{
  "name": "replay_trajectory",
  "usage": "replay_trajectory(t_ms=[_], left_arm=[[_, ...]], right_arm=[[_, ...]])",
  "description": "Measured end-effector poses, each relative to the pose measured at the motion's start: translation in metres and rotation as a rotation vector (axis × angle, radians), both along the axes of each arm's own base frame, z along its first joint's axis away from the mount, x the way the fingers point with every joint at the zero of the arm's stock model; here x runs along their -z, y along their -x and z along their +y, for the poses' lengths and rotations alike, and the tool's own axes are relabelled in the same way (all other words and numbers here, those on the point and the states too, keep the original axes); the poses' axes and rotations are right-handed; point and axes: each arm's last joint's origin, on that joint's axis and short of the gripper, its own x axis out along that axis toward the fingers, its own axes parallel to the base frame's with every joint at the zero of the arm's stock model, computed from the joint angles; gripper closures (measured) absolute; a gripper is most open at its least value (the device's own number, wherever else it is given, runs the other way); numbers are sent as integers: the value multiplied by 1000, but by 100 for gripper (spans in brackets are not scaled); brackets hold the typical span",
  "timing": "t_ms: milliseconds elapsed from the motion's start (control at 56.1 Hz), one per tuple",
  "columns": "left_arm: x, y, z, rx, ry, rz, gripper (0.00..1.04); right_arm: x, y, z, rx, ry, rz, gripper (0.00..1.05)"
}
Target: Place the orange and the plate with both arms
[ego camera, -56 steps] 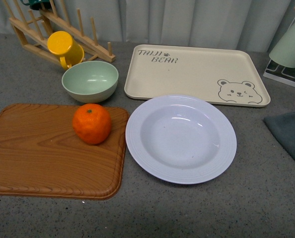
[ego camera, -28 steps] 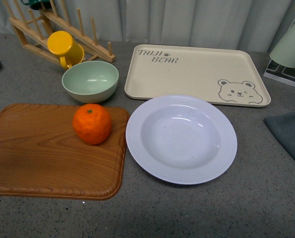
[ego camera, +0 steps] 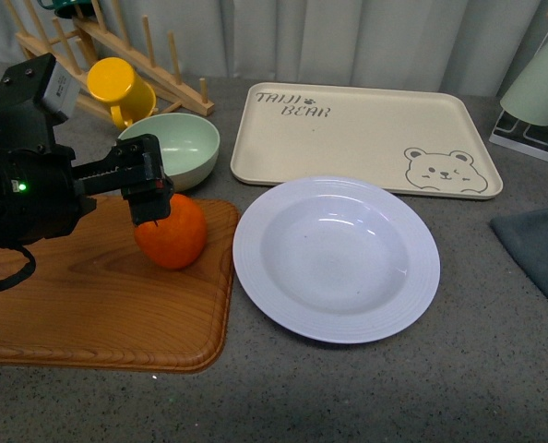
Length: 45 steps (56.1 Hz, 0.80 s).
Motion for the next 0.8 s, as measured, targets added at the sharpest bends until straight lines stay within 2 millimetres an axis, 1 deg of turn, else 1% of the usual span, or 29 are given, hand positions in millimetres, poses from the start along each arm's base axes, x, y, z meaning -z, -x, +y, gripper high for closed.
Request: replay_trajectory(t_ms=[178,303,570,802], left_arm=[[7,-12,-6,42,-32,2,6],[12,-15,-10,72,-43,5,6],[20,-20,-18,112,-49,22,6],[31,-17,-25,142,-67,51,6]], right_arm=[[0,0,0,0,0,0,9],[0,0,0,0,0,0,9],[0,0,0,0,0,0,9],[0,0,0,0,0,0,9]])
